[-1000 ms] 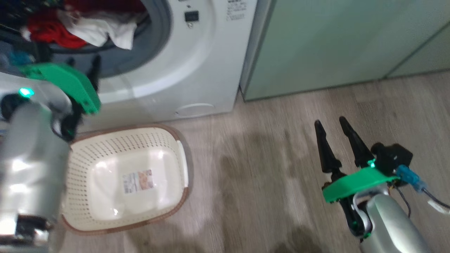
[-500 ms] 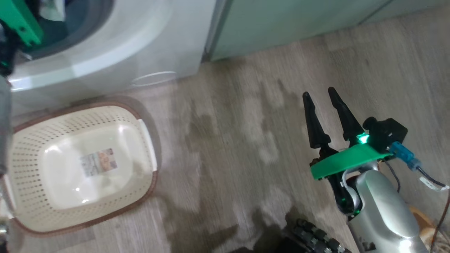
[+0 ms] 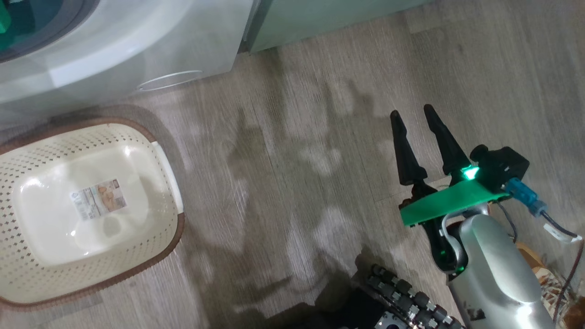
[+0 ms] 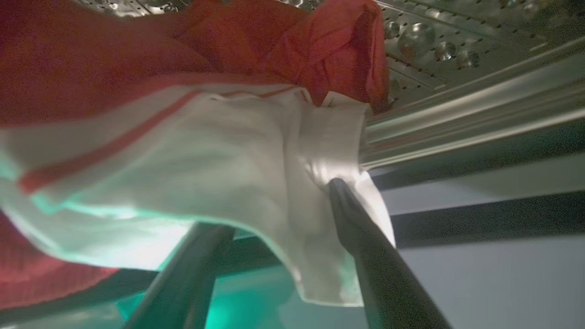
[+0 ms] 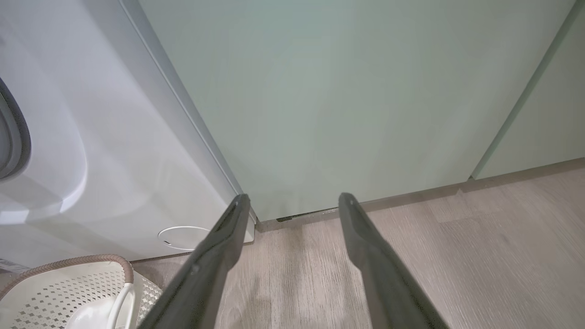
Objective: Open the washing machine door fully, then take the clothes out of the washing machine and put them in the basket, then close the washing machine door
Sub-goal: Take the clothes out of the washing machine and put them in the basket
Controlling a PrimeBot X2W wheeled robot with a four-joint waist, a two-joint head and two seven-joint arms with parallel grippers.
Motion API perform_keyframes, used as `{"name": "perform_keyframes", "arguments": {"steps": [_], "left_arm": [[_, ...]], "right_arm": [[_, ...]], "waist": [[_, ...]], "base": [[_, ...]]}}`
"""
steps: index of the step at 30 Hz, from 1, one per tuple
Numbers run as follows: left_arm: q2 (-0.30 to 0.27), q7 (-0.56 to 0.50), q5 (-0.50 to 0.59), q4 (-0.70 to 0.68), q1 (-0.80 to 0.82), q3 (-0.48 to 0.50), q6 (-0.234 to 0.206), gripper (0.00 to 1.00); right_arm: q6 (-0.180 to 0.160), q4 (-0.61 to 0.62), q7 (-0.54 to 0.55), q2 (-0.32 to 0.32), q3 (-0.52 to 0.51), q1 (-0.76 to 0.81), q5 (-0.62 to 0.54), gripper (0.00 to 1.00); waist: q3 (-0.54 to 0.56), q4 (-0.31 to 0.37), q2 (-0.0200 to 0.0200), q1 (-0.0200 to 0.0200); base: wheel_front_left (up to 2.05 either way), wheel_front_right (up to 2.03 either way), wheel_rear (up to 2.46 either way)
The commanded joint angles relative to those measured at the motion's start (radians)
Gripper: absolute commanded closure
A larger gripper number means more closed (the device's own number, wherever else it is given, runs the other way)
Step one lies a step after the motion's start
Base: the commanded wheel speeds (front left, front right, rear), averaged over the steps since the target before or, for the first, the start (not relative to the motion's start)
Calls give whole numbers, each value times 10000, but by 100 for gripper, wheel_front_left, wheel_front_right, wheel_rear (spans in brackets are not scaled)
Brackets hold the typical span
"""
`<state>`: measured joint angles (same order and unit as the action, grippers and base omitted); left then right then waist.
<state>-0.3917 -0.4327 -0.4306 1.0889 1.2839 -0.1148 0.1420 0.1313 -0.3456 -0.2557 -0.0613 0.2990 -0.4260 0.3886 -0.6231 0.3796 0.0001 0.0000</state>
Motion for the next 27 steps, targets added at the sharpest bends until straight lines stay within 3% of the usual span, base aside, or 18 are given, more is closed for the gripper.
{"name": "perform_keyframes", "arguments": {"steps": [1,3,14,27], "left_arm": [[-286,32,131,203,2,-46,-315,20],[-270,298,169,284,18,-84,-387,99],[189,1917,-60,644,-102,-106,-309,100],[1095,3979,-253,938,-1536,-582,-134,100]], "right_arm": [[-6,296,-61,78,136,67,71,0],[-6,283,-61,86,109,57,71,0],[-6,140,-61,37,-43,144,-33,0],[-6,-113,-61,-360,-93,918,-66,0]], "waist": [[-21,4,-1,0],[-23,-16,-1,0],[631,-506,-1,0],[2583,-1400,-1,0]], "base": [[0,0,0],[0,0,0],[0,0,0],[0,0,0]]}}
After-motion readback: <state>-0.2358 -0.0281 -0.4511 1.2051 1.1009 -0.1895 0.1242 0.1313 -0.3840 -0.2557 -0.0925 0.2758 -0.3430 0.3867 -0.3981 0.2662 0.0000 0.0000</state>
